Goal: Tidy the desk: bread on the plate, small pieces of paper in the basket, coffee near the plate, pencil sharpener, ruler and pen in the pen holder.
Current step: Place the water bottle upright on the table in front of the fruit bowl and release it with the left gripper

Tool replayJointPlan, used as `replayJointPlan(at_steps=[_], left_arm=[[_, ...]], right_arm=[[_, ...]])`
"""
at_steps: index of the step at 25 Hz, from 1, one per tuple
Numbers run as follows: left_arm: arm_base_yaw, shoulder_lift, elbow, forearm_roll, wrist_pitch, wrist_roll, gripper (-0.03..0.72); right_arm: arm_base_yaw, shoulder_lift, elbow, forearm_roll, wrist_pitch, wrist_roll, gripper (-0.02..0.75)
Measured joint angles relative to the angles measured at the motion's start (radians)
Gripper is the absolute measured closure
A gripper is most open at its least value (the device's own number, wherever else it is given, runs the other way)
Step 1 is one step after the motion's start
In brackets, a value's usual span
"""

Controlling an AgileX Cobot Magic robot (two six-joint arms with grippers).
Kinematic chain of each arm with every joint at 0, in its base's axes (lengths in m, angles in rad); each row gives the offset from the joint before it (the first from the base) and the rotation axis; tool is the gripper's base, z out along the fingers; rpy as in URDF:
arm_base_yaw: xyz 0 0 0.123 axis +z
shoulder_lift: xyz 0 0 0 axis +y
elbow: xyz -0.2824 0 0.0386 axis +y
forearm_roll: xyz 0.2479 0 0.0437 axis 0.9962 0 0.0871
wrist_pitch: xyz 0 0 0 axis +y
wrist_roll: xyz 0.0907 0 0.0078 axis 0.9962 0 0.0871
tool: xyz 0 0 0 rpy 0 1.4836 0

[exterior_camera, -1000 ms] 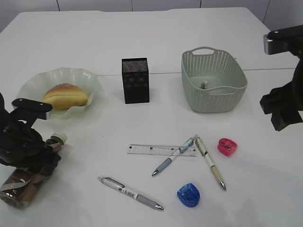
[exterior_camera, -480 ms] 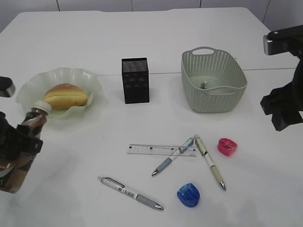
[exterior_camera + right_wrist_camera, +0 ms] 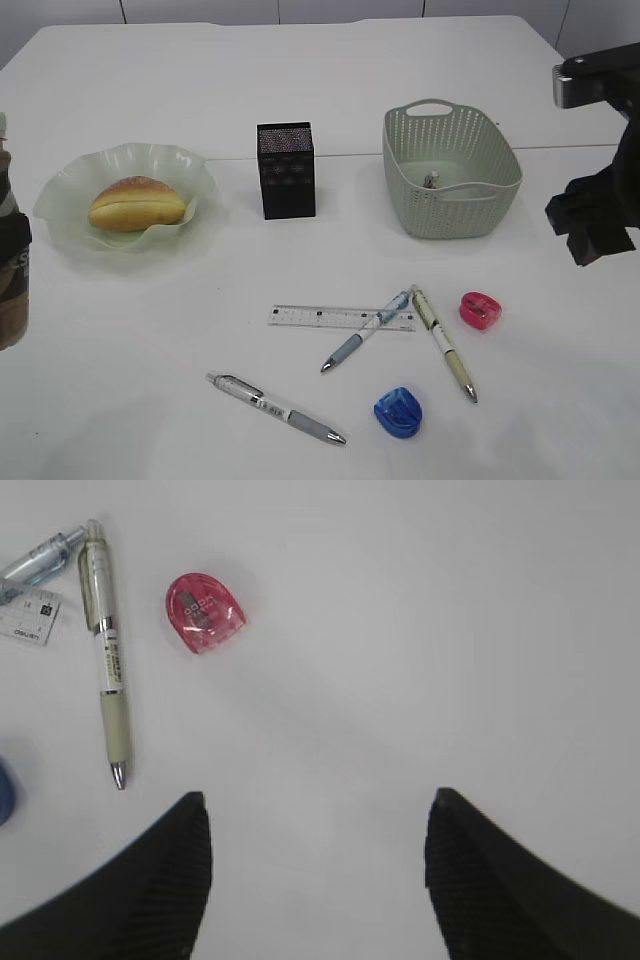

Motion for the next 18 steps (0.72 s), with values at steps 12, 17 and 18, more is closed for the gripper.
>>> replayJointPlan(at_steps=[12, 17, 18], left_arm=[[0.000, 0.244, 0.056, 0.011, -0.680, -0.147, 0.305], [0.000, 0.305, 0.044, 0.090, -0.696, -0.152, 0.305], [0.000, 0.318, 0.034, 0.115, -0.696, -0.152, 0.305]], right_arm=[[0.000, 0.000, 0.000, -0.029, 0.010, -0.009, 0.246], [0.000, 0.000, 0.000, -0.038, 0.006, -0.010, 0.246], [0.000, 0.000, 0.000, -0.040, 0.006, -0.010, 0.246]])
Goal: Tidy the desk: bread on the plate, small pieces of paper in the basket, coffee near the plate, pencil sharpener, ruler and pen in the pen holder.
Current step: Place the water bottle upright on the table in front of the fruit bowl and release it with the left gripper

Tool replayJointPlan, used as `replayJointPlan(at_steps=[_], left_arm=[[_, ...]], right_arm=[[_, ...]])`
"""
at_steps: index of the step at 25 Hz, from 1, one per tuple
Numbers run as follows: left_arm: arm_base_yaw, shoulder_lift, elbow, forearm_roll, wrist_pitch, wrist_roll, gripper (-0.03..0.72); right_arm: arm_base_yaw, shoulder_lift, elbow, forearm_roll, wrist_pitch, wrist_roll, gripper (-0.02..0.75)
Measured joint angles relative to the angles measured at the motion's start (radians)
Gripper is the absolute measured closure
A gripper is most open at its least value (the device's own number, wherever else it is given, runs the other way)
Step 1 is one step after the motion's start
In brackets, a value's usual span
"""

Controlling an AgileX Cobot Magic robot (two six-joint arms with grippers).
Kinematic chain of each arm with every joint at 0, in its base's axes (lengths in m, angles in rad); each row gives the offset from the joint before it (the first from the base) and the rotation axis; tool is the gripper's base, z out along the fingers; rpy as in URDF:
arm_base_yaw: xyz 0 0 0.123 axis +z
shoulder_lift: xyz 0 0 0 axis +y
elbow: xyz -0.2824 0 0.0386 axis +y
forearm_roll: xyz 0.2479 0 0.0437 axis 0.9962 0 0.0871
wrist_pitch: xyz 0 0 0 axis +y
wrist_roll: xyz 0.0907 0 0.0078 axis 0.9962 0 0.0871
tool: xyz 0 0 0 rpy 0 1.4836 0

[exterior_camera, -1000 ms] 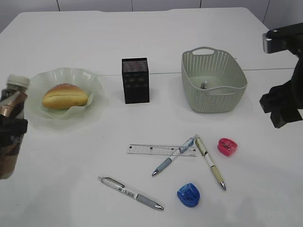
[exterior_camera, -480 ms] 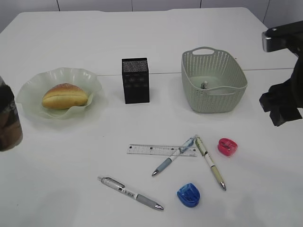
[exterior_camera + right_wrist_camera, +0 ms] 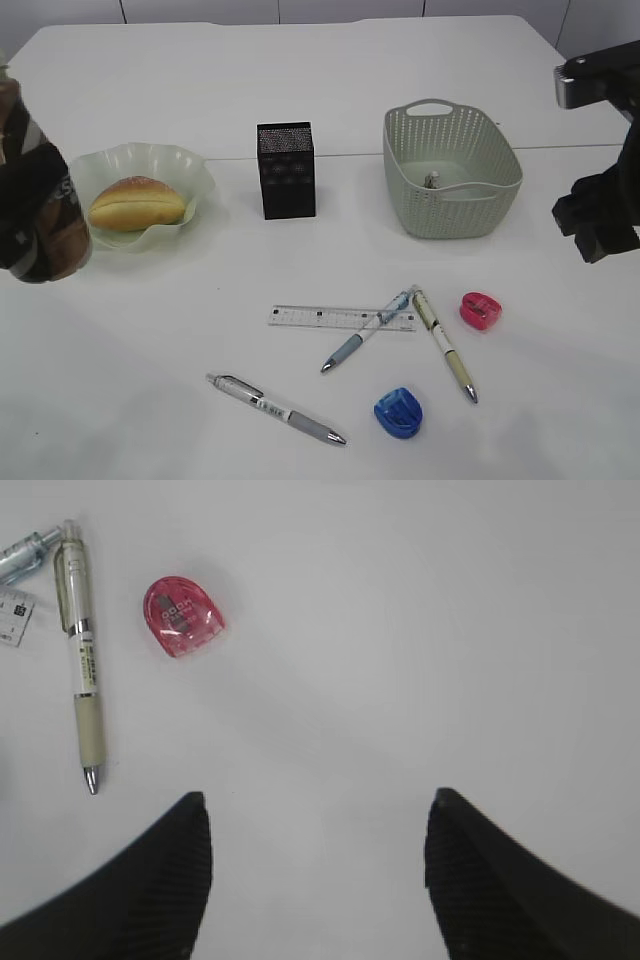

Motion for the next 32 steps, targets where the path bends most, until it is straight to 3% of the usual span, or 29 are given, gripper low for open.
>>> replayJointPlan(at_steps=[16, 23, 32], left_arm=[[0.000, 0.457, -0.294, 0.051, -0.008, -0.004, 0.305], [0.000, 0.659, -0.430, 0.128, -0.008, -0.004, 0.305], [0.000, 0.798, -0.465, 0.153, -0.012, -0.005, 0.305]], right_arm=[[0.000, 0.000, 0.000, -0.019, -0.001, 0.000, 0.246], [0.000, 0.000, 0.000, -0.031, -0.001, -0.001, 0.246], [0.000, 0.000, 0.000, -0.044, -0.002, -0.001, 0.246]])
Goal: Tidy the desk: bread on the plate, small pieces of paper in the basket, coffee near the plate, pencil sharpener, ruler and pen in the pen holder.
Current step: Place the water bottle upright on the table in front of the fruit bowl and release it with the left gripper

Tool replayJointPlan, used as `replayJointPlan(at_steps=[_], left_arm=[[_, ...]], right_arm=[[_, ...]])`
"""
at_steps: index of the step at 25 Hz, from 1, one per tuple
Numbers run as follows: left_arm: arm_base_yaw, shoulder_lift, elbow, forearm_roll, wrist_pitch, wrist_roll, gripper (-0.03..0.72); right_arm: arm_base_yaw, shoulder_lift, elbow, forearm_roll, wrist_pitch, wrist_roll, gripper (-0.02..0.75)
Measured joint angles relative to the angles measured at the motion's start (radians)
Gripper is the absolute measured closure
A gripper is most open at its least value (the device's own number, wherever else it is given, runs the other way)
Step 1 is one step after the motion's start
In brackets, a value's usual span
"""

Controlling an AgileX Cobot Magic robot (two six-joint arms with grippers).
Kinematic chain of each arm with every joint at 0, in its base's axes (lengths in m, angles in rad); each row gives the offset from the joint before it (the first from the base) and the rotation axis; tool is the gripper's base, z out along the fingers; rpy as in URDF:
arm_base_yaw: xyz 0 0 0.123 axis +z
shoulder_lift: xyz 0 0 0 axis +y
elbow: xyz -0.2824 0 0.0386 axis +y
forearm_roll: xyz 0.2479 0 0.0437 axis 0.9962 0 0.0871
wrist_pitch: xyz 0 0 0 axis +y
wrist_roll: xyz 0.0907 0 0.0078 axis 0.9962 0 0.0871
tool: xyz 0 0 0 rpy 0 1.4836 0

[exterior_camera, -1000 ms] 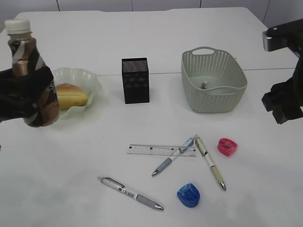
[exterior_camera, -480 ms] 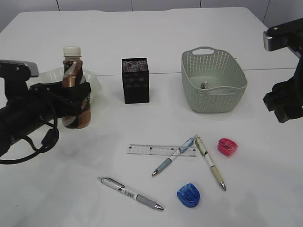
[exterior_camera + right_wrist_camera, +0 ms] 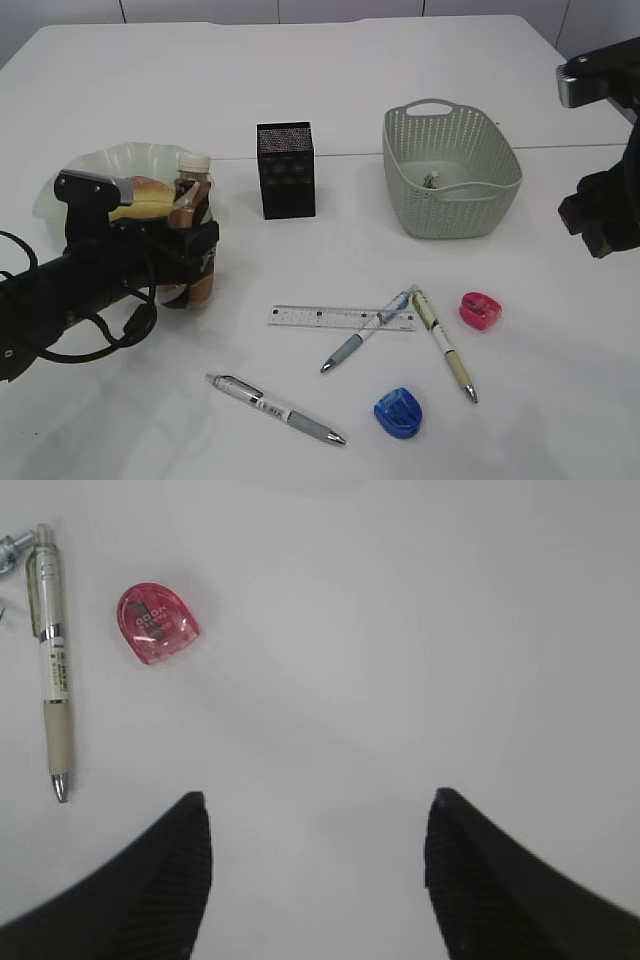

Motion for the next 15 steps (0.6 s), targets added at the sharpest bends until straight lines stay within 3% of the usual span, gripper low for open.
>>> replayJointPlan(at_steps=[15], left_arm=[[0.000, 0.157, -0.092, 0.000, -0.187, 0.027, 0.305]], right_arm=[[0.000, 0.000, 0.000, -0.006, 0.000, -0.002, 0.246]])
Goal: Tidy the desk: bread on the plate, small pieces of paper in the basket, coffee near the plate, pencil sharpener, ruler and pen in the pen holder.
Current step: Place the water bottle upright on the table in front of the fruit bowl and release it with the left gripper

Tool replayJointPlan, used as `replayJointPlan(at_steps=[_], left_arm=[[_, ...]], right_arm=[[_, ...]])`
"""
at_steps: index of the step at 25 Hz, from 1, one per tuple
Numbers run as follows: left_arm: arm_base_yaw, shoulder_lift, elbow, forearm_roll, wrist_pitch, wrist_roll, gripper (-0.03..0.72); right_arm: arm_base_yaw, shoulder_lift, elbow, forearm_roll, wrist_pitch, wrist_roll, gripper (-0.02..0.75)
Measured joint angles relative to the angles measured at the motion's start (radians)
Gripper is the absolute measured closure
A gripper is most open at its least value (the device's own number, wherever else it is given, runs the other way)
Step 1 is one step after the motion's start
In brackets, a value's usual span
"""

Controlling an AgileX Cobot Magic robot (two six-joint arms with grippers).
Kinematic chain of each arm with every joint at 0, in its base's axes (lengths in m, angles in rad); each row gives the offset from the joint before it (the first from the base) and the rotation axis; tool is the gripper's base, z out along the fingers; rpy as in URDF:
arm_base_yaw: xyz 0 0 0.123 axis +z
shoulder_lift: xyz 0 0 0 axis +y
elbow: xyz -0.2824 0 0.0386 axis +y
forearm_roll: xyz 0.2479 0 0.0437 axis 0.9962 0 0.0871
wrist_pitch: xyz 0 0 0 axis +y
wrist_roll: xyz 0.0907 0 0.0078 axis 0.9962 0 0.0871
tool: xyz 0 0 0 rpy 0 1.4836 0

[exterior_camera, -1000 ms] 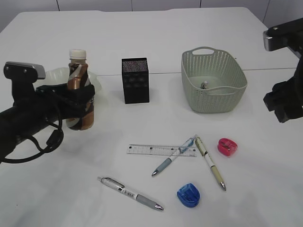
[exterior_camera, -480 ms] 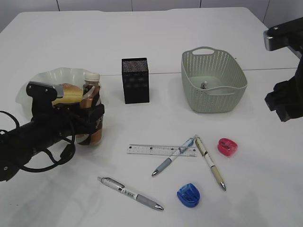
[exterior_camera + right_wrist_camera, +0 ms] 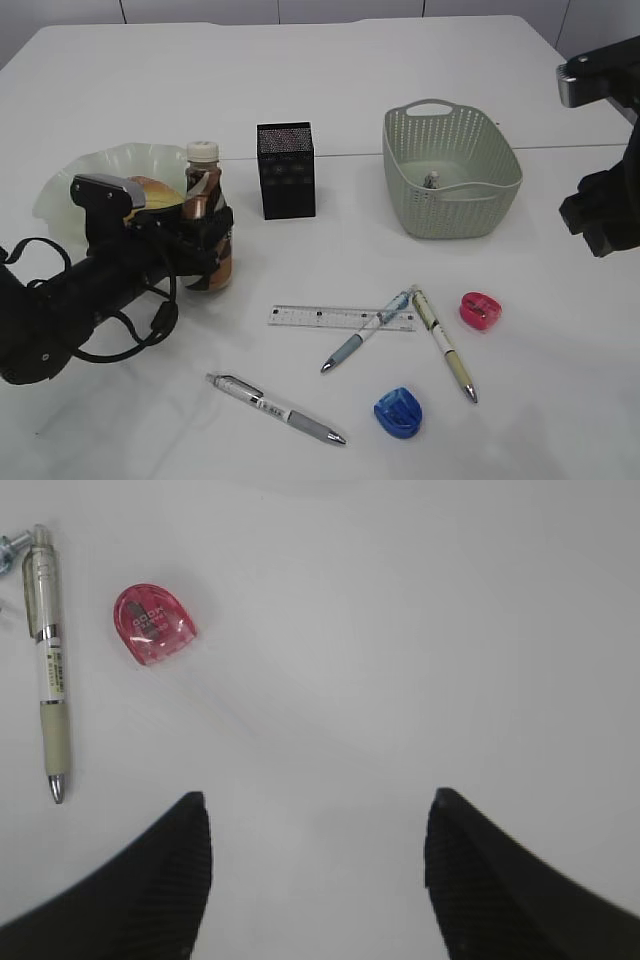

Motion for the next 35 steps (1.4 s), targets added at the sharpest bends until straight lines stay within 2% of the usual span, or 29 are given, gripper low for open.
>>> replayJointPlan(at_steps=[7, 14, 19, 27, 35], left_arm=[[0.000, 0.027, -0.018, 0.000, -0.031, 0.027, 0.305], [0.000, 0.025, -0.018, 0.000, -0.027, 0.032, 0.249], [0.000, -0.004, -0.018, 0.002, 0.017, 0.036, 0.232], [0.000, -0.056, 0.003, 0.059, 0.123, 0.040, 0.159], [0.000, -0.160, 0.003, 0.073, 0.138, 0.042, 0.149]], right_arm=[[0.000, 0.000, 0.000, -0.002, 0.000, 0.000, 0.246], [0.000, 0.000, 0.000, -0.004, 0.000, 0.000, 0.246], [0.000, 0.000, 0.000, -0.004, 0.000, 0.000, 0.246], [0.000, 0.000, 0.000, -0.004, 0.000, 0.000, 0.246], [0.000, 0.000, 0.000, -0.005, 0.000, 0.000, 0.246]])
